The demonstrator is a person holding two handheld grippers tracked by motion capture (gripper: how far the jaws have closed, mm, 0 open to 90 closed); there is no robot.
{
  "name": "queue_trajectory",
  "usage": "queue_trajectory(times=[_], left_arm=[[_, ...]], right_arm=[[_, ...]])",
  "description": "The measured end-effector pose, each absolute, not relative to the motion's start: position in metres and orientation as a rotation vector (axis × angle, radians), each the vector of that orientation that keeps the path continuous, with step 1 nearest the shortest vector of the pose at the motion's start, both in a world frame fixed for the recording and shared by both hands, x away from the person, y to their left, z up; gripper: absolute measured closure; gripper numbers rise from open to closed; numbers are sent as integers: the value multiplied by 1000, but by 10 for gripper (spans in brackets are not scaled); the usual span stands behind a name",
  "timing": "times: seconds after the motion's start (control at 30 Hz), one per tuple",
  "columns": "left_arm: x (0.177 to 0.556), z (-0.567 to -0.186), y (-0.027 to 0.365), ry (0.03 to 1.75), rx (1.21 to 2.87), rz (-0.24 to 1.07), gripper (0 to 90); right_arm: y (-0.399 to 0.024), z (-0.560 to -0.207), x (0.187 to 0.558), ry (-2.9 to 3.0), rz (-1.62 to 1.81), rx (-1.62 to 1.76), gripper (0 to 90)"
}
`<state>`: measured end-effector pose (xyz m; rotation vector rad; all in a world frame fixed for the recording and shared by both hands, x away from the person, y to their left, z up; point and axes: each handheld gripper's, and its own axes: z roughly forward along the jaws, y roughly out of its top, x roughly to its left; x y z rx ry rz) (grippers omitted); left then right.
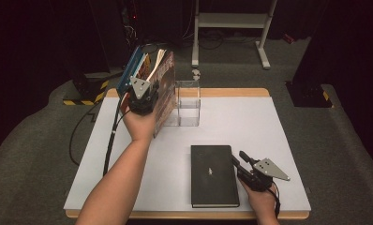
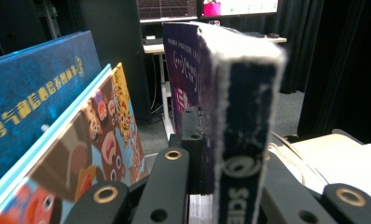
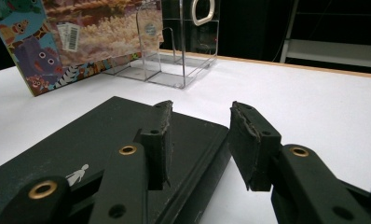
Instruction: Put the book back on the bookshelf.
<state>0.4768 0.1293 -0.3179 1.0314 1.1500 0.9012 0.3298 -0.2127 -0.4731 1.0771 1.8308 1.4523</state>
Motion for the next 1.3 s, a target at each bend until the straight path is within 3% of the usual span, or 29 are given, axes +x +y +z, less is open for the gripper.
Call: queue_trajectory(times=[0.67,1.3], left_arm=[[507,-342,119,1186,1034,913,838],[511,-353,122,1183,1014,929,835]], right_arm=[[-212,-473,329,1825,1452,1075,593],[-210,-474,328,1833,1450,1072,594]])
